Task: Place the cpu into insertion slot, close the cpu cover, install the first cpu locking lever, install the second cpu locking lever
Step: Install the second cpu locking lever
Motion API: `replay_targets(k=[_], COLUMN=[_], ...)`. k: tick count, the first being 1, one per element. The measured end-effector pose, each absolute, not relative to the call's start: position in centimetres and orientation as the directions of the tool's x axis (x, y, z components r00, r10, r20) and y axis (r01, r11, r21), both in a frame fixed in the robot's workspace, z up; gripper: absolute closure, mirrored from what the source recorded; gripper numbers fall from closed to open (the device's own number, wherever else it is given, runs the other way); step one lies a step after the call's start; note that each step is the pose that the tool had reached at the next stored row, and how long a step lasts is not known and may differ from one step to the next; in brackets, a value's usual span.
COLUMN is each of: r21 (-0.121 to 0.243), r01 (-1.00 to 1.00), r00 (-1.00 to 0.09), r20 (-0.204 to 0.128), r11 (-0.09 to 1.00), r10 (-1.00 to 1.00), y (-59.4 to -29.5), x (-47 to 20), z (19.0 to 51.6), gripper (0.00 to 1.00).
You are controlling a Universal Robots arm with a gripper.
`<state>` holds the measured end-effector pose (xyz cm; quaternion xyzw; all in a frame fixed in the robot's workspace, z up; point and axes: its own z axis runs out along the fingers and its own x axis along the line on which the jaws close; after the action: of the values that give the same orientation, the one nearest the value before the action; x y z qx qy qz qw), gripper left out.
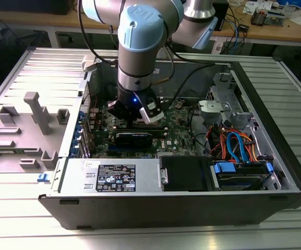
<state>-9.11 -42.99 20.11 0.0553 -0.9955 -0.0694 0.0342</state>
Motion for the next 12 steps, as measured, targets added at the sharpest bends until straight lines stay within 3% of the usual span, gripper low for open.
replay_targets(k=[7, 12], r21=[0.112, 0.112], r01=[-0.106, -0.105], r00=[-0.991, -0.991], r20=[0.066, 0.067], r11=[0.988, 0.988], r10=[-0.114, -0.113], y=[-43.0, -42.9], x=[-9.1, -9.1], z=[20.2, 21.7], gripper=[0.89, 0.89])
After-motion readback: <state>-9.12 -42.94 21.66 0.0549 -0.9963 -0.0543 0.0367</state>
